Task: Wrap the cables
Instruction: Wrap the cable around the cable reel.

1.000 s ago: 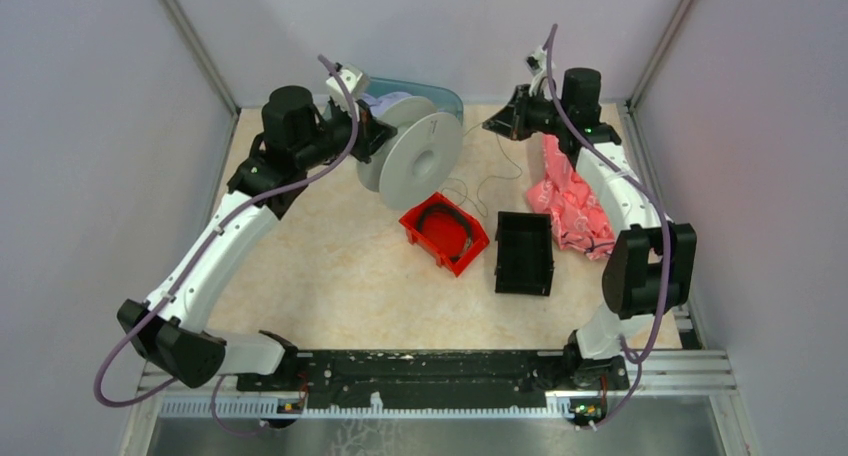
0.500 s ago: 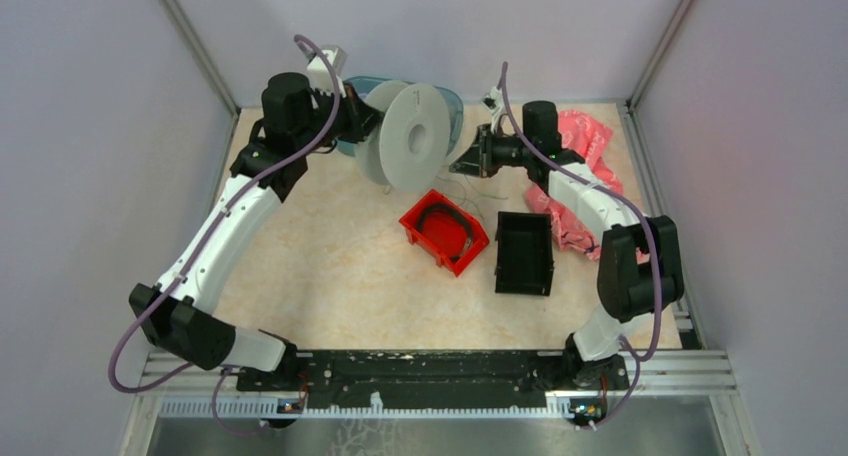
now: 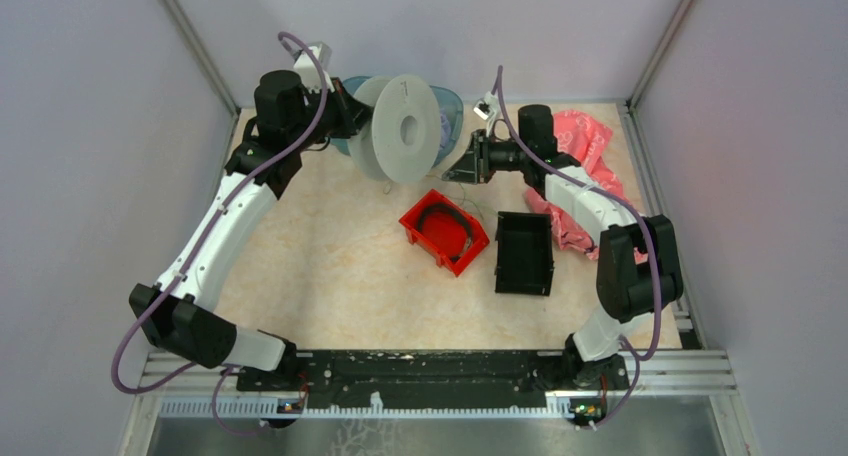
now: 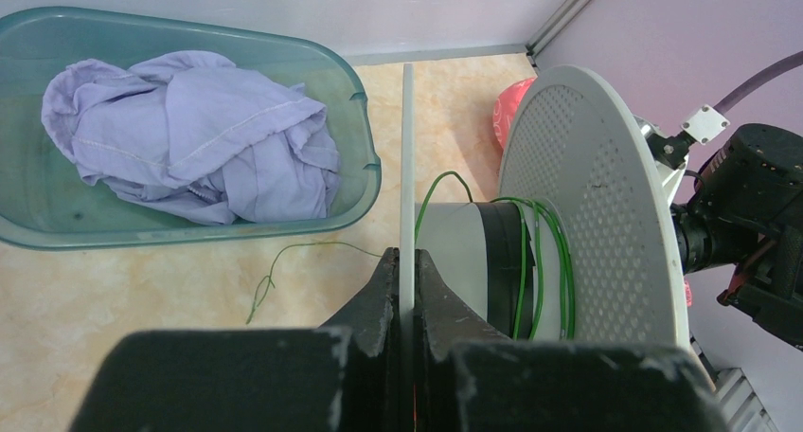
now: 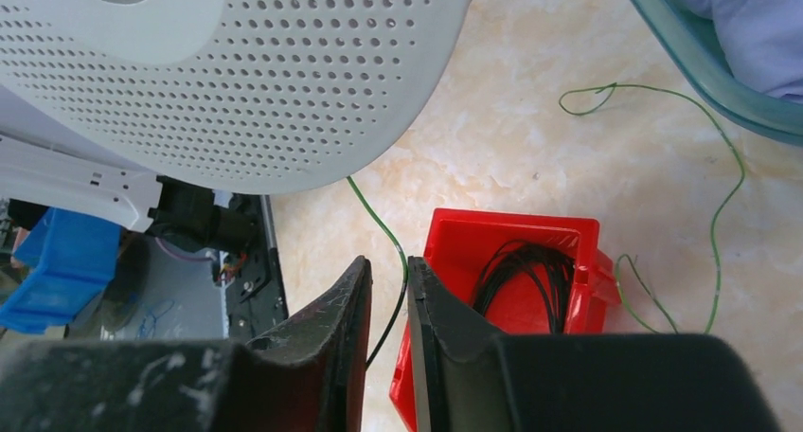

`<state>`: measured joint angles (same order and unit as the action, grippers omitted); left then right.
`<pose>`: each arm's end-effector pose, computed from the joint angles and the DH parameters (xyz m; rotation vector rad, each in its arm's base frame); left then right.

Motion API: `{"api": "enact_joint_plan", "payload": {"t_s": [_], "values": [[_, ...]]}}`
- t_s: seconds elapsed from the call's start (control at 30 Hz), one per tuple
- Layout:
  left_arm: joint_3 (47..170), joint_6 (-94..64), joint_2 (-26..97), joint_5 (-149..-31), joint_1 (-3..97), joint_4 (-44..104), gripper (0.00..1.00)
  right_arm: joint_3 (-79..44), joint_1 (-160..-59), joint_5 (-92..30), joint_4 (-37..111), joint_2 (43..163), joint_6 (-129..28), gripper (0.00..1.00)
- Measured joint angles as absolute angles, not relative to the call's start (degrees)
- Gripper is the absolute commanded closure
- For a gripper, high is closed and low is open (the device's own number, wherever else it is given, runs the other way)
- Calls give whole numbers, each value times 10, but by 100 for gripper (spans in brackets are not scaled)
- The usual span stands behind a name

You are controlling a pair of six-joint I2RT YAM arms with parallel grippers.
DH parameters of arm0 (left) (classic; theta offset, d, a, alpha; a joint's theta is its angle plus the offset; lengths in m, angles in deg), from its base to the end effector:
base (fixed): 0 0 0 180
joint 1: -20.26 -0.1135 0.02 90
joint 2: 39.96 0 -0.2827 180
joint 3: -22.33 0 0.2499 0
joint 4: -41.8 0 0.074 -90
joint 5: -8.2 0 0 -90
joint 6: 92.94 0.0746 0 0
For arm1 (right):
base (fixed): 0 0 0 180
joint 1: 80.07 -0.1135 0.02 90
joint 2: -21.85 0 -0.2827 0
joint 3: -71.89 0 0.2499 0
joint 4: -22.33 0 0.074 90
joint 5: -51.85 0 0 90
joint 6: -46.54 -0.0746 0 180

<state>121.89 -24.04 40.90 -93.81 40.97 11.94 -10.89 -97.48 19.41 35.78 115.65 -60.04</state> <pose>0.3275 -0.1404 0.4443 0.1503 1.8106 -0.7088 0.3512 0.1761 0.3006 -0.6936 1.9178 1.3717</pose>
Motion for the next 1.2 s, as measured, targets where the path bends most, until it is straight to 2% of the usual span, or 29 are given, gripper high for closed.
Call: {"api": "enact_joint_plan", "payload": {"t_s": [0.97, 1.2], "values": [[1219, -239, 409, -880, 395, 113, 100, -60, -984, 242, 418, 1125, -559, 65], [1219, -239, 407, -878, 394, 112, 100, -68, -984, 182, 483, 1123, -501, 50]]}}
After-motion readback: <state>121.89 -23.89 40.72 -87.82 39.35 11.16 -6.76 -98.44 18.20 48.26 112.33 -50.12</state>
